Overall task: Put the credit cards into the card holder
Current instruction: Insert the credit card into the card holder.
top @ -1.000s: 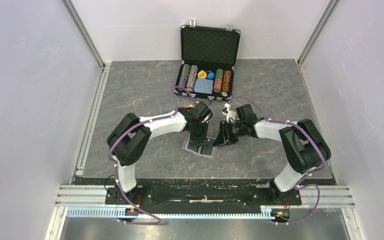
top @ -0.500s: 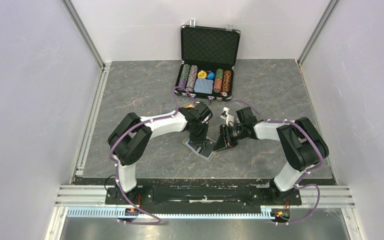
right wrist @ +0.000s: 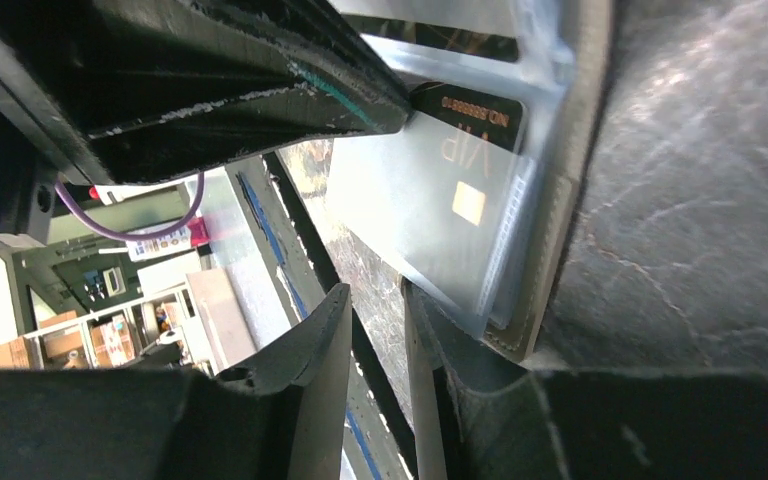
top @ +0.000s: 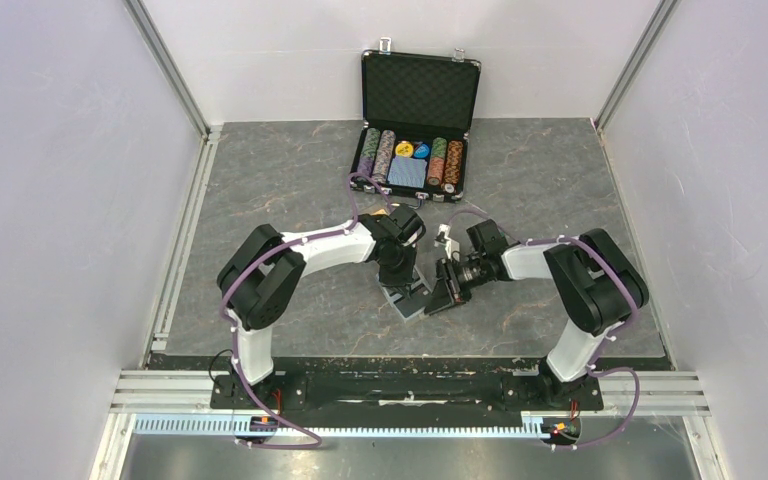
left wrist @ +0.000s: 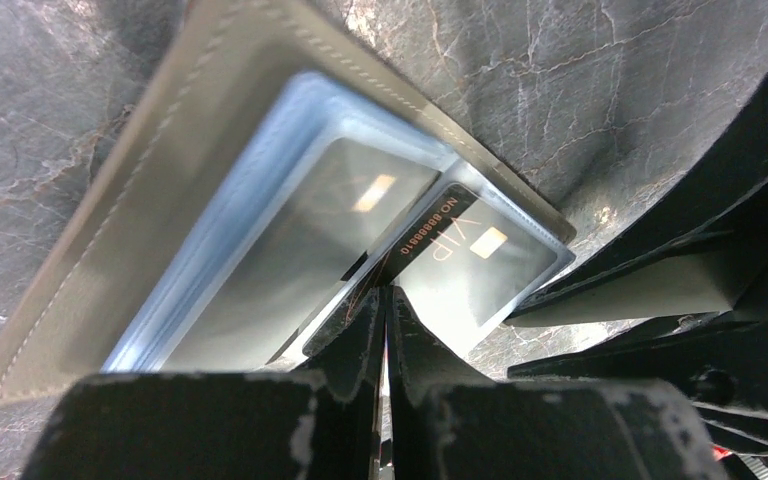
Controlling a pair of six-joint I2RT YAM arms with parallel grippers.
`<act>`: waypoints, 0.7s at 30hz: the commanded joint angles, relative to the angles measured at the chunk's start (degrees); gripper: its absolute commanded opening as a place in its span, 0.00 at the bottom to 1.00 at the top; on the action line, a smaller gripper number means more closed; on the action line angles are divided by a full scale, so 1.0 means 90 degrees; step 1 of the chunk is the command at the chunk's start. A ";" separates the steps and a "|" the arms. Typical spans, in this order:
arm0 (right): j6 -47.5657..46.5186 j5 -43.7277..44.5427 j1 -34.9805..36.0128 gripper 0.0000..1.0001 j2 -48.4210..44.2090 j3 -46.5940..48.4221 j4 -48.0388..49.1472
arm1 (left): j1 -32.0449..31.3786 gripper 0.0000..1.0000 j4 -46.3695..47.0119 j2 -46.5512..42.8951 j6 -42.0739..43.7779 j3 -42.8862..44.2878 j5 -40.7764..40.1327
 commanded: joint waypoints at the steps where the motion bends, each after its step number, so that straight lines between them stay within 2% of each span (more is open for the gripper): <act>1: -0.0384 -0.0235 0.0261 0.28 0.0111 0.0168 -0.0332 | 0.0020 0.07 -0.0148 0.0280 0.0002 0.0065 -0.0273; 7: -0.0875 -0.0165 0.0505 0.29 0.0282 0.0483 -0.0989 | 0.0030 0.06 -0.0060 0.0355 -0.0084 0.0094 -0.0135; 15: -0.1178 0.0066 0.0710 0.32 0.0183 0.0722 -0.1294 | 0.0121 0.05 0.0212 0.0322 -0.0296 -0.0148 0.0136; 21: -0.1081 0.0868 0.0696 0.38 -0.0001 0.0782 -0.1265 | 0.0309 0.04 0.0532 0.0082 -0.0495 -0.0490 0.0344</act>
